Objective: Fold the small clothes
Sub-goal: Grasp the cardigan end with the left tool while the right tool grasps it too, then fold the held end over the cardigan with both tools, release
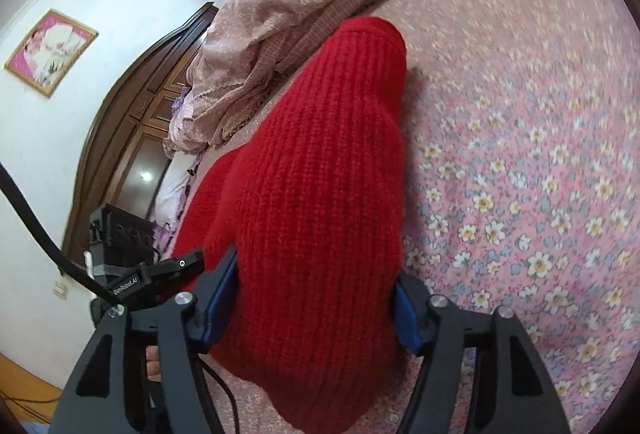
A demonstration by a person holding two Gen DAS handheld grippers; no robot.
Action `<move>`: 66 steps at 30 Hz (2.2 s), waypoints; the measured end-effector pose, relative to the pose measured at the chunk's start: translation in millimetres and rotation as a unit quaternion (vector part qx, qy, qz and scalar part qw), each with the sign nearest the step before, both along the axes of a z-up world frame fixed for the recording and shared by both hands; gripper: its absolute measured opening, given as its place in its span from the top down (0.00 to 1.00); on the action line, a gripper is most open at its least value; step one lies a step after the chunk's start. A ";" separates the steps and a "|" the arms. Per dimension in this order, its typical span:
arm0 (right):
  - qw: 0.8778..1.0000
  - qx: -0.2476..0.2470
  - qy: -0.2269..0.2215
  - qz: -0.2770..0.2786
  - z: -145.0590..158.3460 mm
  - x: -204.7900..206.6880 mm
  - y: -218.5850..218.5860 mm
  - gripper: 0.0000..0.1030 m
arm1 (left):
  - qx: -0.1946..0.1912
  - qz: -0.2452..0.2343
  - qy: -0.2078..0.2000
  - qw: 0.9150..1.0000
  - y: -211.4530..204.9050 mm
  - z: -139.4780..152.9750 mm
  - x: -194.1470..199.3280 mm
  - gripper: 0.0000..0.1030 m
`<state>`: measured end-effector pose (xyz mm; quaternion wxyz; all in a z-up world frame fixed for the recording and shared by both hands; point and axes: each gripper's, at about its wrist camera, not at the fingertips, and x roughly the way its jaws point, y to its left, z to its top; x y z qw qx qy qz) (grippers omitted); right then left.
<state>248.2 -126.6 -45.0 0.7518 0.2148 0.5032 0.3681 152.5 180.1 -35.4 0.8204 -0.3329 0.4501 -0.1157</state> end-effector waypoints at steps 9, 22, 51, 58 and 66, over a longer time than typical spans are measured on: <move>0.998 -0.023 -0.060 -0.013 40.4 13.0 -9.9 0.39 | 0.015 -0.002 -0.053 0.998 -43.5 48.0 32.4 0.57; 0.987 -0.031 -0.136 -0.078 69.2 70.9 -84.5 0.39 | 0.081 -0.046 -0.138 0.986 -114.7 55.5 108.6 0.57; 0.968 -0.100 -0.197 -0.123 72.0 66.1 -86.2 0.09 | 0.234 0.022 -0.203 0.950 -147.4 104.3 84.3 0.30; 0.928 -0.102 -0.311 -0.179 115.5 14.0 -89.0 0.05 | 0.261 0.021 -0.255 0.931 -164.6 134.6 47.8 0.30; 0.905 -0.147 -0.364 -0.167 122.3 -29.2 -81.3 0.01 | 0.271 0.024 -0.271 0.923 -178.3 116.6 17.2 0.30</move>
